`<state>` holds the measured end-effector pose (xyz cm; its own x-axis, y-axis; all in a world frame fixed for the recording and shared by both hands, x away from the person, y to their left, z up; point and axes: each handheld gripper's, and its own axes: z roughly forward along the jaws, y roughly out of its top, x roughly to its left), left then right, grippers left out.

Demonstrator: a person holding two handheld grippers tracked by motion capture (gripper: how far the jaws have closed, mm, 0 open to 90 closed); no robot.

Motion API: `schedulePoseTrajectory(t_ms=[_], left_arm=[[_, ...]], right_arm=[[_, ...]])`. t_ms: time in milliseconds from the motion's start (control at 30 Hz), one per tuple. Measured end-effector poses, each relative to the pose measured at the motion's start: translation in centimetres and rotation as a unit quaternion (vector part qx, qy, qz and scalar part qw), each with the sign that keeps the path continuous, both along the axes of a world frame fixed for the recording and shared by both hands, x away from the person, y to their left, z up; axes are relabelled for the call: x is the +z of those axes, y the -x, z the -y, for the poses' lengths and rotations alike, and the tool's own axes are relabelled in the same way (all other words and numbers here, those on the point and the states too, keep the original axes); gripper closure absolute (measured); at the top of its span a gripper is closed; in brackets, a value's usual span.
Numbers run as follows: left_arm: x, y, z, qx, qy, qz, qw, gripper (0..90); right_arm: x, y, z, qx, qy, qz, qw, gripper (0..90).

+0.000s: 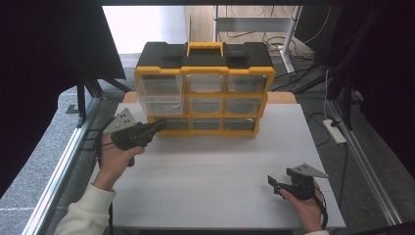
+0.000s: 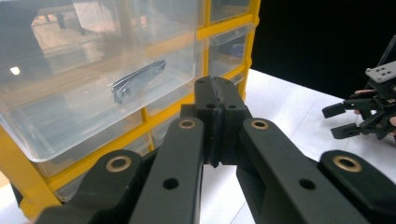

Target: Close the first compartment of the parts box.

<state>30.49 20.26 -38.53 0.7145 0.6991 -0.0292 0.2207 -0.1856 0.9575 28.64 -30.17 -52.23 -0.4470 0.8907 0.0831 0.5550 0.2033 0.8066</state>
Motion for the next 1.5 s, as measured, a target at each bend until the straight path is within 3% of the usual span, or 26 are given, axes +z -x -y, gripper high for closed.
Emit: schedulePoseTrajectory(t_ms=[667,1500], left_arm=[[-0.7,-2.6,-0.2,0.036,-0.007,-0.014,0.9992,88.7],[-0.2,-3.6,0.6,0.038,-0.007,-0.011,0.9992,88.7]], right_arm=[[0.0,0.0,-0.1,0.004,0.000,-0.003,1.0000,16.8],[0.0,0.0,-0.1,0.005,-0.002,-0.002,1.0000,16.8]])
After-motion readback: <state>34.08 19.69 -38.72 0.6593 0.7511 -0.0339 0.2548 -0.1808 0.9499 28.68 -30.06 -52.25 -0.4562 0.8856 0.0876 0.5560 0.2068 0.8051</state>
